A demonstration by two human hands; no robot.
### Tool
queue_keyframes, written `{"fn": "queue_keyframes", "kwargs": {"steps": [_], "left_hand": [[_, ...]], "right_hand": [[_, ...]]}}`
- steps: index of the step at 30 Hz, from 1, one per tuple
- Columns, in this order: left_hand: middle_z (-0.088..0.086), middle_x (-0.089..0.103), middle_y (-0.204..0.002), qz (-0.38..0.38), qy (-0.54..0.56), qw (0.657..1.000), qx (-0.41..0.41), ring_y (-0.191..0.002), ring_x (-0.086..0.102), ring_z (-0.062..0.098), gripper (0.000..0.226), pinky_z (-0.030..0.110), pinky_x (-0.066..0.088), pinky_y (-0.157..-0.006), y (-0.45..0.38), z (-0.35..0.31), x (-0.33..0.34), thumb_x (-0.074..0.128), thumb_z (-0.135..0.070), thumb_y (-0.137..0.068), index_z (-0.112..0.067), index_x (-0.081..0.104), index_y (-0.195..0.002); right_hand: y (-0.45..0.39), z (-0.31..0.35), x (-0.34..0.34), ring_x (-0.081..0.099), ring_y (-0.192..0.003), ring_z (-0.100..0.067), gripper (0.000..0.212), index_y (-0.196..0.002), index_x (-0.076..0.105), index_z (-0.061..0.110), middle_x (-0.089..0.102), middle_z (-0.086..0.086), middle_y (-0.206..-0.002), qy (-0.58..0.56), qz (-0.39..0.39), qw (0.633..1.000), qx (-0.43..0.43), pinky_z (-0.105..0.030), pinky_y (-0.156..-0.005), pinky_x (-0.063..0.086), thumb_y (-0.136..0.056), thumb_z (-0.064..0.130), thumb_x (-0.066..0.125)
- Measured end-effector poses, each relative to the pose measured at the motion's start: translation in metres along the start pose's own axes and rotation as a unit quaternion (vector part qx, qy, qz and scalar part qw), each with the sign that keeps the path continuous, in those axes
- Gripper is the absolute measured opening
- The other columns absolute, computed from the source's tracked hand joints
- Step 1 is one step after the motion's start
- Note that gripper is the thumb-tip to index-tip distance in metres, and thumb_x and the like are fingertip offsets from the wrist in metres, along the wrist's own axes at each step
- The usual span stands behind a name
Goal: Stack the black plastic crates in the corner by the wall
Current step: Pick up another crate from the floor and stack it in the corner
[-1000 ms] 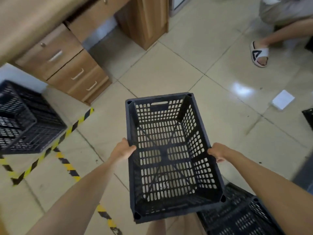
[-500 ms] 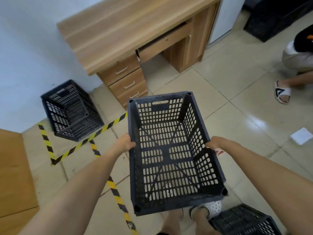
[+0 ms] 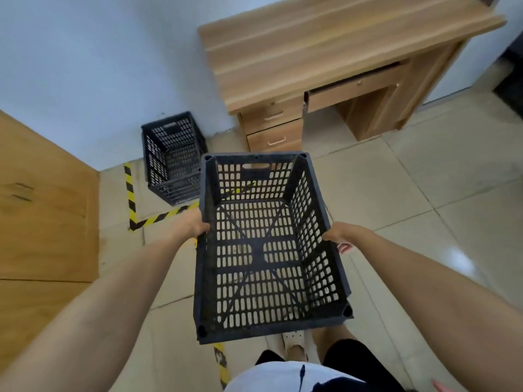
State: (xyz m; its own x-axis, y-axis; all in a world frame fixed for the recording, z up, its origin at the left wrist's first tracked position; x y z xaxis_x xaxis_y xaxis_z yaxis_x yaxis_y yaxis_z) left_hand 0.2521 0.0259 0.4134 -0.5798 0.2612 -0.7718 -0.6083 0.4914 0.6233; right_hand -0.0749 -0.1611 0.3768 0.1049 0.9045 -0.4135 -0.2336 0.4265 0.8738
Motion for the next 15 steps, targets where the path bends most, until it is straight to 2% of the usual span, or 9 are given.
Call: {"fn": "queue_keyframes", "kwargs": {"steps": [3,5,8,9,11,12,15], "left_hand": [[0.010,0.070,-0.104,-0.008,0.002,0.999,-0.036,-0.092,0.066,0.028,0.024,0.039,0.056,-0.084,-0.009,0.029,-0.017,0.065,-0.025,-0.087,-0.010,0.065,-0.106],[0.011,0.070,-0.103,-0.016,0.012,0.998,-0.065,-0.093,0.066,0.030,0.026,0.040,0.056,-0.085,-0.017,0.047,-0.028,0.066,-0.026,-0.087,-0.008,0.065,-0.106],[0.006,0.069,-0.108,-0.021,0.011,0.994,-0.102,-0.100,0.064,0.030,0.023,0.039,0.054,-0.089,-0.024,0.064,-0.048,0.065,-0.025,-0.088,-0.010,0.060,-0.105],[0.004,0.067,-0.107,-0.018,0.018,0.993,-0.111,-0.101,0.064,0.030,0.020,0.038,0.053,-0.089,-0.024,0.066,-0.054,0.064,-0.023,-0.090,-0.011,0.058,-0.104],[0.007,0.068,-0.106,-0.024,0.026,0.989,-0.140,-0.099,0.064,0.028,0.020,0.038,0.054,-0.087,-0.028,0.077,-0.067,0.063,-0.022,-0.091,-0.008,0.058,-0.105],[0.009,0.068,-0.104,-0.025,0.023,0.988,-0.151,-0.097,0.065,0.028,0.021,0.039,0.055,-0.086,-0.029,0.080,-0.072,0.062,-0.022,-0.092,-0.006,0.060,-0.105],[0.013,0.069,-0.100,-0.032,0.031,0.984,-0.174,-0.091,0.066,0.027,0.027,0.039,0.056,-0.084,-0.039,0.099,-0.089,0.062,-0.025,-0.092,-0.003,0.063,-0.106]], "right_hand": [[-0.019,0.039,0.007,0.062,-0.098,-0.028,0.028,-0.119,0.054,0.001,0.059,-0.017,-0.113,0.018,0.024,0.999,-0.025,-0.028,-0.064,0.053,-0.098,0.018,0.047],[-0.032,0.064,0.010,0.057,-0.091,-0.027,0.014,-0.104,0.051,0.003,0.055,-0.014,-0.104,0.029,0.036,0.998,-0.035,-0.031,-0.061,0.050,-0.098,0.015,0.046],[-0.058,0.095,0.012,0.055,-0.088,-0.025,0.011,-0.103,0.048,0.003,0.053,-0.013,-0.105,0.011,0.062,0.997,-0.035,-0.029,-0.058,0.048,-0.098,0.013,0.046],[-0.068,0.104,0.012,0.057,-0.089,-0.025,0.014,-0.106,0.050,0.002,0.056,-0.013,-0.106,0.004,0.071,0.997,-0.035,-0.030,-0.059,0.050,-0.097,0.013,0.048],[-0.089,0.124,0.015,0.063,-0.102,-0.031,0.027,-0.118,0.054,-0.002,0.061,-0.017,-0.116,-0.002,0.098,0.995,-0.032,-0.041,-0.080,0.058,-0.095,0.013,0.050],[-0.098,0.131,0.015,0.063,-0.108,-0.033,0.032,-0.124,0.053,-0.001,0.062,-0.019,-0.120,-0.003,0.106,0.994,-0.033,-0.046,-0.091,0.055,-0.095,0.012,0.051],[-0.112,0.169,0.011,0.060,-0.114,-0.034,0.037,-0.129,0.050,-0.001,0.060,-0.019,-0.126,0.025,0.112,0.993,-0.042,-0.044,-0.099,0.050,-0.096,0.014,0.049]]}}
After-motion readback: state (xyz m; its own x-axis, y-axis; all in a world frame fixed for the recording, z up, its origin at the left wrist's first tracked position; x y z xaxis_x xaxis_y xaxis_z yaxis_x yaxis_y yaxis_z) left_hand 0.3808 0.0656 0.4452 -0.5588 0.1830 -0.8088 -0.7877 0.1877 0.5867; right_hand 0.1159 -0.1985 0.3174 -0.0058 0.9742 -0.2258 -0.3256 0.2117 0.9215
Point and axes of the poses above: each hand's wrist, its own y-axis away from the middle knuckle, its own x-axis out of the palm, z = x × y, the point moved 10 cm from there along -y, towards the middle knuckle
